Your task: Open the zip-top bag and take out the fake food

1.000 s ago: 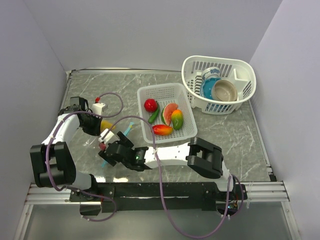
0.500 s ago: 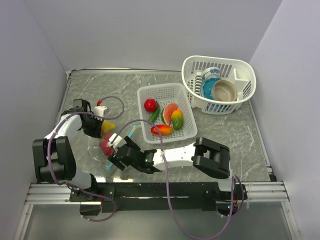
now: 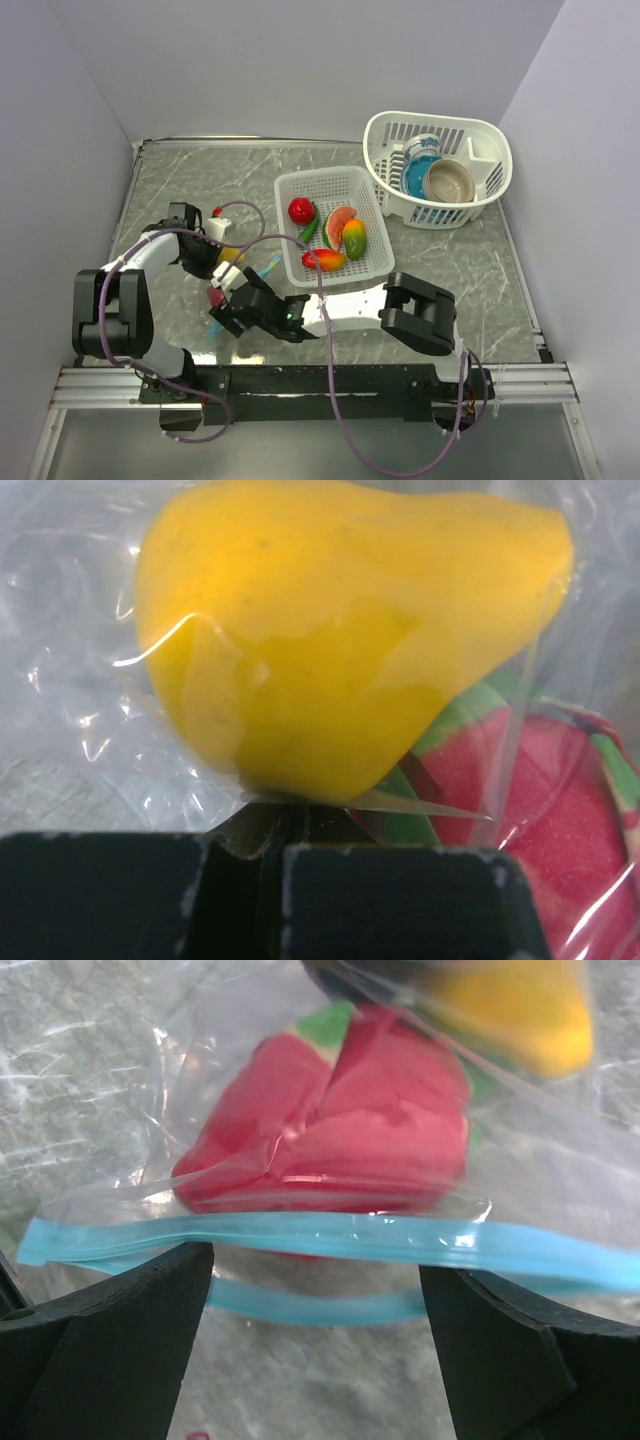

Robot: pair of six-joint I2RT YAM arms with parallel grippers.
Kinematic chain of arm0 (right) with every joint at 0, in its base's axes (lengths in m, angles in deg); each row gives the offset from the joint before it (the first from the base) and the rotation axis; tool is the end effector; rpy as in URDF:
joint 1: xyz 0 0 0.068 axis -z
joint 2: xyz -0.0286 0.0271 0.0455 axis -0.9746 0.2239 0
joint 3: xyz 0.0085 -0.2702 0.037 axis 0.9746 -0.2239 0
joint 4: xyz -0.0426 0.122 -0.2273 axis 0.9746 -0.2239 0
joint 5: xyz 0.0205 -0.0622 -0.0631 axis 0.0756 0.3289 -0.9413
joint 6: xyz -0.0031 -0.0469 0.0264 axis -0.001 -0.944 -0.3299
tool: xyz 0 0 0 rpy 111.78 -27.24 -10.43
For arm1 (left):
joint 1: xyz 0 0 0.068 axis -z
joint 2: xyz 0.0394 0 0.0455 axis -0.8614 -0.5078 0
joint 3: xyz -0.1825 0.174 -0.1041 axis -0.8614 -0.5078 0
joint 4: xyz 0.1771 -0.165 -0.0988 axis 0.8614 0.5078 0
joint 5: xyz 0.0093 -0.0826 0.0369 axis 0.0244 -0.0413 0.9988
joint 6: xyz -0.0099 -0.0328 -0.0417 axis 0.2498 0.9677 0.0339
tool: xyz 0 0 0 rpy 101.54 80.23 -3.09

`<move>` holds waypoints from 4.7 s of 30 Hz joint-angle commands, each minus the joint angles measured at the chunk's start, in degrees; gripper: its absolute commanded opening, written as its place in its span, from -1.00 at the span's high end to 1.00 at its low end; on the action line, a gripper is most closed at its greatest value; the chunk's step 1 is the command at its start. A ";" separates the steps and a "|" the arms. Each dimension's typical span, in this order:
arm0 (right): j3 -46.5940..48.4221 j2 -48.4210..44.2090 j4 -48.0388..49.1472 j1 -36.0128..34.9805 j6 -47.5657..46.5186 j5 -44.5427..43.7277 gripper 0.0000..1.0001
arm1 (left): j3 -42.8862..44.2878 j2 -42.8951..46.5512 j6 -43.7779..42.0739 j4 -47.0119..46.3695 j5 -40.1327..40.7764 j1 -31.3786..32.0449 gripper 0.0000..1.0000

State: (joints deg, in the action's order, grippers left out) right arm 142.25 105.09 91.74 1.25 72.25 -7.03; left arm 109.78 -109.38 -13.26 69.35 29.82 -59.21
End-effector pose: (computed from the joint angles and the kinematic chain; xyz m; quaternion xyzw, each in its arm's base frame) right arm 0.1191 0.4239 0.1851 -0.4189 0.7552 0.2101 0.4582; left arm 0.2690 -0.0107 0.1768 0.2327 0.9508 -0.0936 0.1816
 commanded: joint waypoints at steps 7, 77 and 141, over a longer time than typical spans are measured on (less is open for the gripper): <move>8.63 6.30 -2.15 1.36 2.28 2.22 -1.00 | -0.49 -0.60 -3.08 6.91 -7.53 1.84 0.98; -14.40 -13.48 14.63 3.30 2.11 12.94 0.29 | 7.76 -10.18 -4.32 7.10 -5.52 1.39 0.99; 1.41 15.87 33.53 3.12 -27.15 -12.63 -0.15 | 8.56 -17.30 -6.69 12.81 -9.47 12.12 0.98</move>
State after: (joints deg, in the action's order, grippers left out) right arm 138.90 117.83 119.70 3.07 50.32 -9.98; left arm 122.43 -123.98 -19.25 77.89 17.82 -47.84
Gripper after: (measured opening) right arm 0.646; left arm 0.014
